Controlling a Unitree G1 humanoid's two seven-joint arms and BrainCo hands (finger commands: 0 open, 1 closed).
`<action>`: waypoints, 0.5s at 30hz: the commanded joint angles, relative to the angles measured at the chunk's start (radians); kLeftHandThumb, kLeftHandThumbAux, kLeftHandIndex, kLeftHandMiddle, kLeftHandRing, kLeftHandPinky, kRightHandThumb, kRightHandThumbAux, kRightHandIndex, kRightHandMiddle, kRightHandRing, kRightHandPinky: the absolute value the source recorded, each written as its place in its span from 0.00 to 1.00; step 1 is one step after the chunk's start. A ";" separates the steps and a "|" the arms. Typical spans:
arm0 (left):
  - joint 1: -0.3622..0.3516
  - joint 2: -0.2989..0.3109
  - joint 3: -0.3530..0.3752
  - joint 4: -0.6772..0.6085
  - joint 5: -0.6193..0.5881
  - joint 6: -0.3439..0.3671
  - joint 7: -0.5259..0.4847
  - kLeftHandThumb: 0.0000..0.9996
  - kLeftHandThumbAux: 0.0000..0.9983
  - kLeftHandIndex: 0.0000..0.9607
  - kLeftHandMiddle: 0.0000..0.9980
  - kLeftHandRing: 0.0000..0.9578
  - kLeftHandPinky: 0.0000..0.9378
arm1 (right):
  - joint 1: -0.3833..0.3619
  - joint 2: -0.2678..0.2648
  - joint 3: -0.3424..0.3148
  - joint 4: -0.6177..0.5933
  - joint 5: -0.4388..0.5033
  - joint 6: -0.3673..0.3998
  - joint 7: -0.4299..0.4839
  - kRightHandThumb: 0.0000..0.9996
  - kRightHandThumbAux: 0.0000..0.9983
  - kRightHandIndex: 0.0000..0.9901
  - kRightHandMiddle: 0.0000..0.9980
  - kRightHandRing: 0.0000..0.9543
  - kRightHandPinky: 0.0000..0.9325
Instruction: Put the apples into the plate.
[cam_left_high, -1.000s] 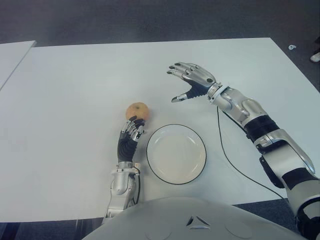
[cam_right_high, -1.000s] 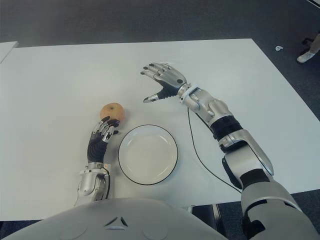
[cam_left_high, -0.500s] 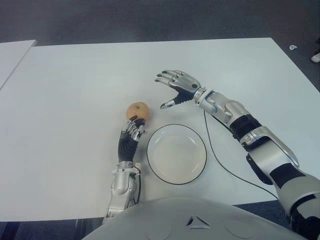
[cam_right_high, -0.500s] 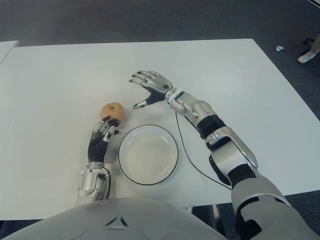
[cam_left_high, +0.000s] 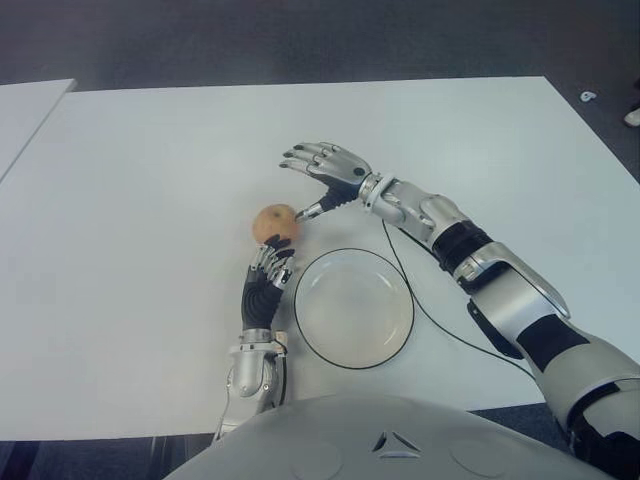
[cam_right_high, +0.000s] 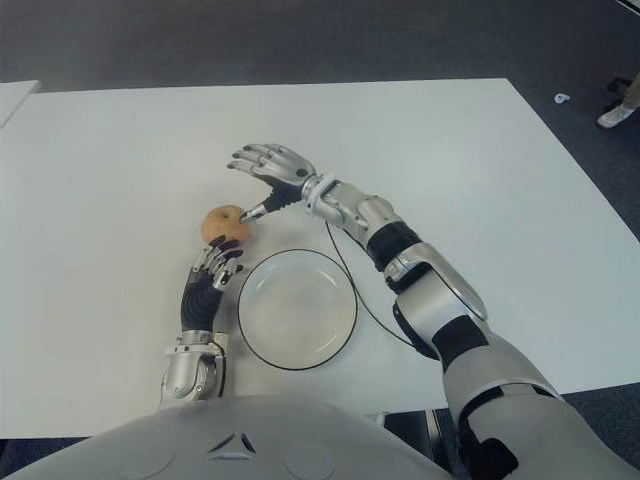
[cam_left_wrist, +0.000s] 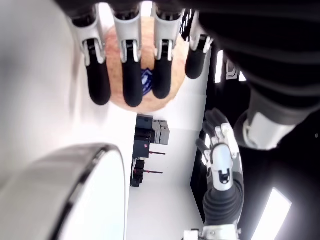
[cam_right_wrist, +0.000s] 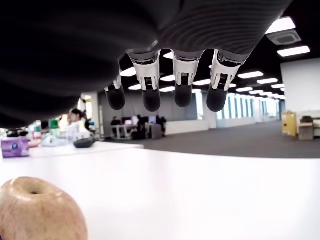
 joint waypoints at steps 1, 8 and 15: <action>0.029 -0.062 0.006 0.003 0.003 0.000 0.025 0.42 0.61 0.21 0.24 0.31 0.37 | -0.016 0.012 0.023 0.038 -0.011 -0.003 0.007 0.21 0.23 0.00 0.00 0.00 0.00; 0.070 -0.057 0.049 -0.017 0.042 -0.025 0.063 0.45 0.64 0.21 0.25 0.32 0.38 | -0.028 0.032 0.036 0.075 -0.007 -0.001 -0.008 0.21 0.23 0.00 0.00 0.00 0.00; 0.096 -0.070 0.080 -0.052 0.075 -0.003 0.098 0.48 0.65 0.19 0.25 0.32 0.38 | -0.041 0.049 0.044 0.110 -0.008 -0.002 -0.017 0.22 0.22 0.00 0.00 0.00 0.00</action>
